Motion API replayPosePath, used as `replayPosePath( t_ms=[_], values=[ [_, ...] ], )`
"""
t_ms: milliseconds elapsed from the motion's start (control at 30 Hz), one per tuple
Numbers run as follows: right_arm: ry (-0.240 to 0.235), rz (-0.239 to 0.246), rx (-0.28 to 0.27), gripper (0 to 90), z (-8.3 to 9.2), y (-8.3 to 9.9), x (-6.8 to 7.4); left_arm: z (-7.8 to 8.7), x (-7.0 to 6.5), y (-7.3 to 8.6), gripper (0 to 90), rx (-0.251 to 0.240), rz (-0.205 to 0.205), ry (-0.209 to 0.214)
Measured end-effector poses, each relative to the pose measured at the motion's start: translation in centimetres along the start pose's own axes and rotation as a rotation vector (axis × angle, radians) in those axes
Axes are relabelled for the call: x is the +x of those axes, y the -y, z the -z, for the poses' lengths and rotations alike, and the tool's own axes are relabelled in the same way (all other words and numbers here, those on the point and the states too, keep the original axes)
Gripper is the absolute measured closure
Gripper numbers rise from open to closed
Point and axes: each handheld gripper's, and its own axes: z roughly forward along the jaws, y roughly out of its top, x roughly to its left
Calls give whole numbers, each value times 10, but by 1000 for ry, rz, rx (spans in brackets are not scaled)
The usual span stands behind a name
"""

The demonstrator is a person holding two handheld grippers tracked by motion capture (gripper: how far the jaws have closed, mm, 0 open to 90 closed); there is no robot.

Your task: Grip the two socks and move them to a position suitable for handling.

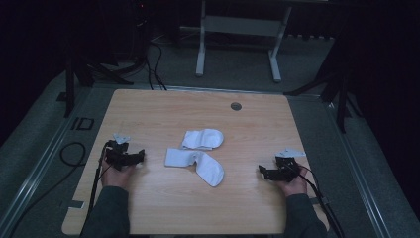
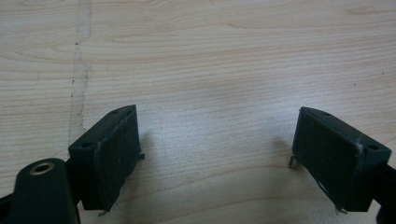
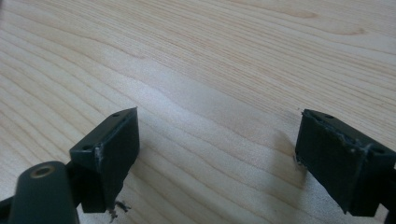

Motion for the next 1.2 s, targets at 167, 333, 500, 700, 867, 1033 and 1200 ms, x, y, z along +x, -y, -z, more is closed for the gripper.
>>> replayPosePath(
  t_ms=[167, 333, 500, 700, 867, 1033, 1200],
  values=[
    [6, -9, 4, 163, 0, -1, 0, 0, 0, 0, 153, -2, 5, -3],
    [10, -24, 21, 241, 2, -4, 0, 0, 0, 0, 153, -2, 5, -3],
    [2, 9, 20, 345, 12, -8, 5, 0, 0, 0, 153, -2, 5, -2],
    [-48, 85, 46, 418, 22, -15, 20, 0, 0, 0, 153, -2, 5, -3],
    [-70, 159, 74, 447, 28, -18, 35, 0, 0, 0, 153, -1, 5, -2],
    [-100, 216, 78, 473, 32, -26, 47, 0, 0, 0, 153, -2, 5, -3],
    [-148, 268, 85, 511, 32, -37, 64, 0, 0, 0, 153, -2, 5, -3]
  ],
)
